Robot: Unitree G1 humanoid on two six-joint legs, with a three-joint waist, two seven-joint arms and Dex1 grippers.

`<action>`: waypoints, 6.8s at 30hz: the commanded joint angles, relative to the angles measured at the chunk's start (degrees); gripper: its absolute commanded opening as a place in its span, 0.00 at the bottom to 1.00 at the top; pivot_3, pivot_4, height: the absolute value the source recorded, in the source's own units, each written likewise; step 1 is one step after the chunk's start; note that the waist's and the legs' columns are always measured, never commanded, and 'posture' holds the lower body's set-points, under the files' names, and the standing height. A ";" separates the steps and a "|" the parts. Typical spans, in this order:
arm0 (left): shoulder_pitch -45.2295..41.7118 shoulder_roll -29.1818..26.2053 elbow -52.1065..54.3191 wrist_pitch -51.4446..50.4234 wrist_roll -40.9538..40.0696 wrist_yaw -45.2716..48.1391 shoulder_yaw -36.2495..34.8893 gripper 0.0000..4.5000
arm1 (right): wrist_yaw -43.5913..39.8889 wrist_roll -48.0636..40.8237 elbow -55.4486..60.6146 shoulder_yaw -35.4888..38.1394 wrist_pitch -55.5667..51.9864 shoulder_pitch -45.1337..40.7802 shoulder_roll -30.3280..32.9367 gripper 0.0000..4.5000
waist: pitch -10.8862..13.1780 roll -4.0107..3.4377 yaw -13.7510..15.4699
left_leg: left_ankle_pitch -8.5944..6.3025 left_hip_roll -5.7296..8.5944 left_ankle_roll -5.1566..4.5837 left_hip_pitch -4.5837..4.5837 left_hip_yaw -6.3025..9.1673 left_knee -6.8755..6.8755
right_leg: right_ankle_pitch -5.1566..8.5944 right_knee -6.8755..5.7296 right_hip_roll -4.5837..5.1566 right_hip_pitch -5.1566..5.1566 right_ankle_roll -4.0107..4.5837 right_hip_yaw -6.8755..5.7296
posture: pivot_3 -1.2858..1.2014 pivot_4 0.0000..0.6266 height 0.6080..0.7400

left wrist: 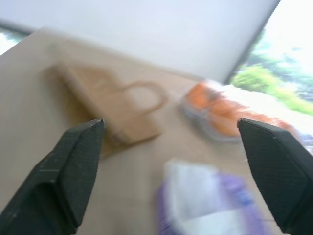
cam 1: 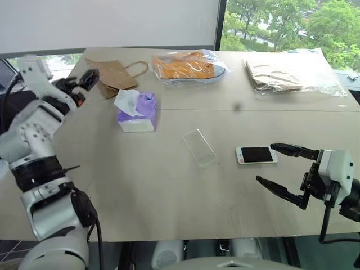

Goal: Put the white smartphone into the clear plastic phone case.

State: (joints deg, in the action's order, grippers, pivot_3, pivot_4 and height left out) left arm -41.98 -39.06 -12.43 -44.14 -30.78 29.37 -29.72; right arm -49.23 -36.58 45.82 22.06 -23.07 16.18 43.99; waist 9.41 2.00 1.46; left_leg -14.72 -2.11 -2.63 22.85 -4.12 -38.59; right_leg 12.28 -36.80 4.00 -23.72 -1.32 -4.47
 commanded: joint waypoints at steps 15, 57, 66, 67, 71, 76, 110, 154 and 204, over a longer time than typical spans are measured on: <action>-19.12 0.29 -28.54 48.89 19.26 63.13 57.77 0.98 | 6.58 -0.87 10.67 5.06 -0.56 9.15 -2.78 1.00 | 0.00 -0.11 0.34 | -0.17 -0.06 -0.29 0.03 -0.12 -0.02 | 0.12 0.00 -0.32 -0.09 0.20 -0.06 | 0.52 0.24 1.00; 3.54 1.63 21.13 2.25 21.91 42.39 55.41 0.02 | 2.54 -4.34 -2.20 4.27 -1.56 7.67 11.84 1.00 | -0.12 -0.31 -0.08 | -0.41 -0.07 -0.71 0.66 0.08 -0.84 | 0.19 -0.06 -0.37 -0.35 -0.15 0.33 | 0.52 0.24 1.00; 4.76 1.08 18.45 6.86 23.04 41.79 56.60 0.02 | -6.05 -2.28 -11.07 0.25 -3.17 -2.39 15.65 1.00 | -0.12 -0.32 -0.41 | -0.41 -0.05 -0.71 0.66 0.04 -0.80 | 0.03 -0.04 -0.39 -0.39 -0.06 0.41 | 0.52 0.24 1.00; 4.73 0.97 18.09 7.48 23.16 41.91 56.69 0.02 | -6.90 -1.80 -11.68 0.10 -2.73 -3.00 15.71 1.00 | -0.12 -0.32 -0.38 | -0.41 -0.05 -0.71 0.68 0.04 -0.80 | 0.03 -0.04 -0.38 -0.40 -0.05 0.40 | 0.52 0.24 1.00; 4.24 1.40 17.16 8.53 22.97 42.10 56.65 0.02 | -7.85 0.00 -13.37 -0.22 -0.94 -6.03 14.64 1.00 | -0.12 -0.32 -0.36 | -0.41 -0.04 -0.71 0.68 0.02 -0.81 | 0.05 -0.04 -0.37 -0.40 -0.09 0.41 | 0.52 0.24 1.00; 2.22 5.05 13.93 13.33 24.59 41.29 57.70 0.02 | -8.32 1.11 -13.74 -0.94 -0.86 -7.83 13.81 1.00 | -0.13 -0.33 -0.03 | -0.41 -0.04 -0.70 0.69 0.02 -0.82 | 0.04 -0.05 -0.37 -0.40 -0.08 0.39 | 0.52 0.24 1.00; 19.84 3.97 35.78 -0.16 1.89 36.85 32.01 0.97 | -11.54 14.07 -24.43 -24.02 -8.32 -29.79 16.52 1.00 | -0.09 -0.48 -0.68 | -0.28 -0.10 -0.48 0.68 -0.03 -0.80 | 0.00 -0.07 -0.36 -0.47 -0.03 0.48 | 0.52 0.24 1.00; 42.27 -1.42 46.69 10.34 -10.40 27.24 23.48 1.00 | -31.07 41.13 -61.55 -43.21 9.46 -54.25 6.02 0.64 | -0.09 -0.64 -0.53 | -0.27 -0.06 -0.43 0.04 -0.22 -0.65 | 0.14 -0.04 -0.19 0.07 0.25 0.52 | 0.52 0.24 1.00; 39.07 0.48 22.39 27.31 5.84 32.51 29.41 1.00 | -23.99 51.84 -29.98 -63.20 -25.60 -65.58 -6.31 0.99 | 0.13 -1.03 -0.77 | -0.24 -0.04 -0.34 0.97 -0.25 -0.58 | -0.02 -0.11 -0.15 -0.96 0.01 0.08 | 0.52 0.24 1.00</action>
State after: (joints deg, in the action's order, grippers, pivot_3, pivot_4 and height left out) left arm -2.20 -38.65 9.76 -18.02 -24.87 61.37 -0.24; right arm -72.96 15.19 13.45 -40.89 -47.61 -49.03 37.73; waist 9.54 0.97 0.69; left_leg -14.96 -2.15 -2.97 23.82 -4.37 -39.16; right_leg 12.26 -36.91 3.85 -24.68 -1.31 -4.40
